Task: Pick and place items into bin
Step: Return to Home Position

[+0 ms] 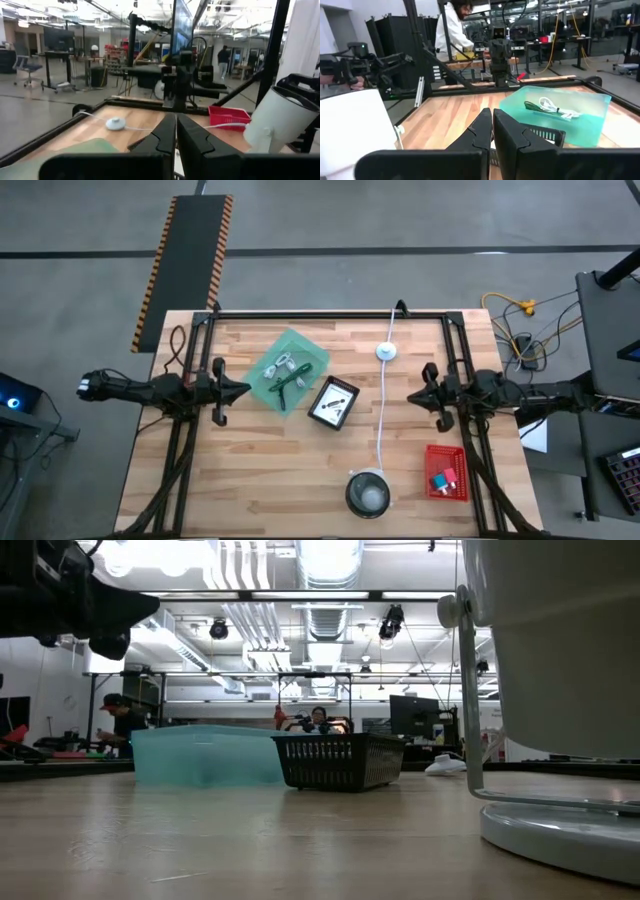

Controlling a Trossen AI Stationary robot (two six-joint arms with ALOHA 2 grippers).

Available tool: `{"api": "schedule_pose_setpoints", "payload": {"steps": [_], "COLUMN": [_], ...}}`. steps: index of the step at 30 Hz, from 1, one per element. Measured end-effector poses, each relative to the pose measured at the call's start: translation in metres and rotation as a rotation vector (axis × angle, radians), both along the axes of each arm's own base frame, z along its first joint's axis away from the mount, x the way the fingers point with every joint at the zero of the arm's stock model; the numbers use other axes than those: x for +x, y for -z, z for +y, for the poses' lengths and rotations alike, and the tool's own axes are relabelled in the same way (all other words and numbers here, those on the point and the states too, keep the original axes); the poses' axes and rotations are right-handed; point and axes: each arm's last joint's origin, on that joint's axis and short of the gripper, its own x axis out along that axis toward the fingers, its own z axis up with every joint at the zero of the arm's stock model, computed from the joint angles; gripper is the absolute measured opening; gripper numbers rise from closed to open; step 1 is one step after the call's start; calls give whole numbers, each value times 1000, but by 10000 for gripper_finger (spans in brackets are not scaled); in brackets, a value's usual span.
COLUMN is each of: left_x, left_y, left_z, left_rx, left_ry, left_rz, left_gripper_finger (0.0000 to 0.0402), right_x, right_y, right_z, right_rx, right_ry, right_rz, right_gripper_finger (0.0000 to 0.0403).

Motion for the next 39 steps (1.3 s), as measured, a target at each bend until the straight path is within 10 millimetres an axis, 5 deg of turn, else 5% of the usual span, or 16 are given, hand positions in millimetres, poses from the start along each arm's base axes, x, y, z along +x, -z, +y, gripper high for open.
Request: {"api": "schedule_pose_setpoints", "payload": {"steps": [39], "left_x": [-4], "left_y": [10], "left_z": [1], "left_rx": [26], "left_ry": [-14], "left_rz": [86], "left_gripper_finger": [0], "right_x": [-3], "right_y": [0], "right_z": [-2], "right_rx": [3], "right_ry": [68], "right_rz": [-50], "right_gripper_finger": [9]}}
